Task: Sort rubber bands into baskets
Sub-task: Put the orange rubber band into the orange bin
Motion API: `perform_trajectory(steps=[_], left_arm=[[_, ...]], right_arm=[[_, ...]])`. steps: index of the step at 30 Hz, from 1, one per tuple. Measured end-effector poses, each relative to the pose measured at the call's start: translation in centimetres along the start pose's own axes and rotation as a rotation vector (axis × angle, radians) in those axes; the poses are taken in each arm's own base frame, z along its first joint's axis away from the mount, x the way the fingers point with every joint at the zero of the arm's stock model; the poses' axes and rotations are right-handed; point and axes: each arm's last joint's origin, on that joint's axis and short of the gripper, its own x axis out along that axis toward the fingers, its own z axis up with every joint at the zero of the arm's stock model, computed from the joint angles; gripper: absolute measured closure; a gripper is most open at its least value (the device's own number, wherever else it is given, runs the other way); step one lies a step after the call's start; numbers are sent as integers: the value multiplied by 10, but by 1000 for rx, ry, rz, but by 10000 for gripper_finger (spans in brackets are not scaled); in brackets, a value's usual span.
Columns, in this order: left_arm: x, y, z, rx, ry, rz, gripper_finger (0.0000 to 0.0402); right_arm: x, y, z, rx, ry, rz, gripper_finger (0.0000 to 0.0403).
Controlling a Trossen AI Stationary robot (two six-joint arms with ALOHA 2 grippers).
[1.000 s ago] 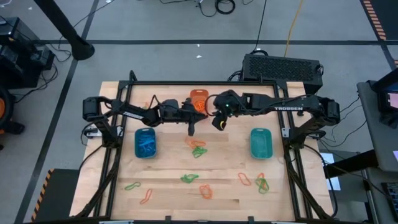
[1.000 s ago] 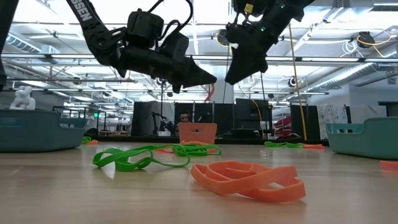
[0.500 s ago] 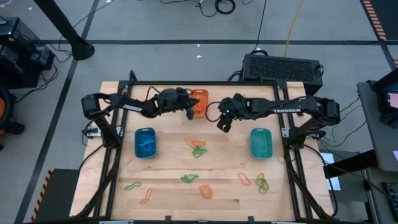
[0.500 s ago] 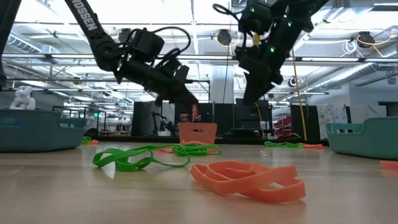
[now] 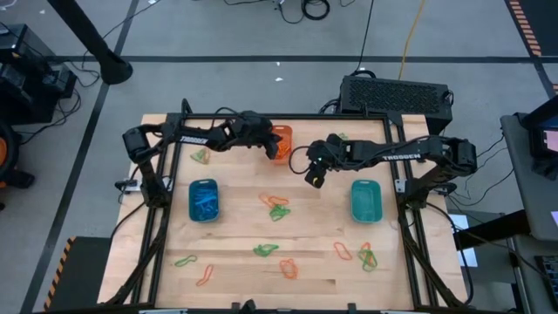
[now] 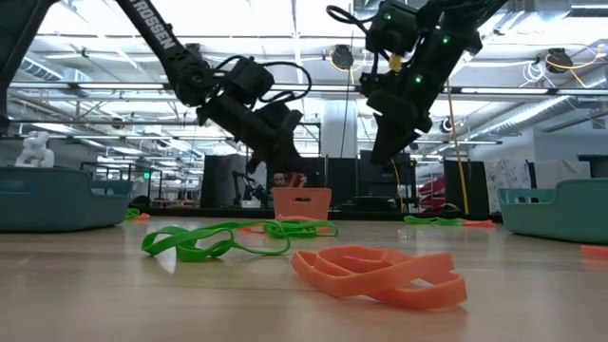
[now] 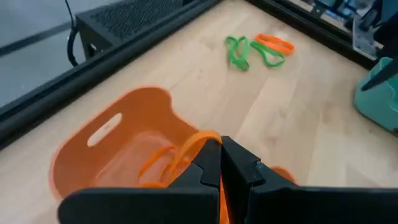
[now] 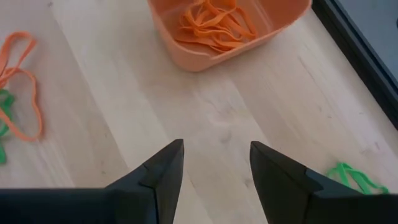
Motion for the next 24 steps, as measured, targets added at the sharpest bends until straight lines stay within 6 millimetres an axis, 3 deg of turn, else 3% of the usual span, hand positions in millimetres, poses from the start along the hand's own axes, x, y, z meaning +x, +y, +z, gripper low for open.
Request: perform_trajectory(steps=[5,18,24], left_arm=[[0,4,2,-14,34,18,395],[-1,7,-3,-25,92,48,307],[-1,8,-3,-33,103,57,293]], right_arm=[[-1,2,0,-34,-2,5,227],[-1,2,-1,-61,-2,5,227],[-1,2,-1,-61,-1,5,227]])
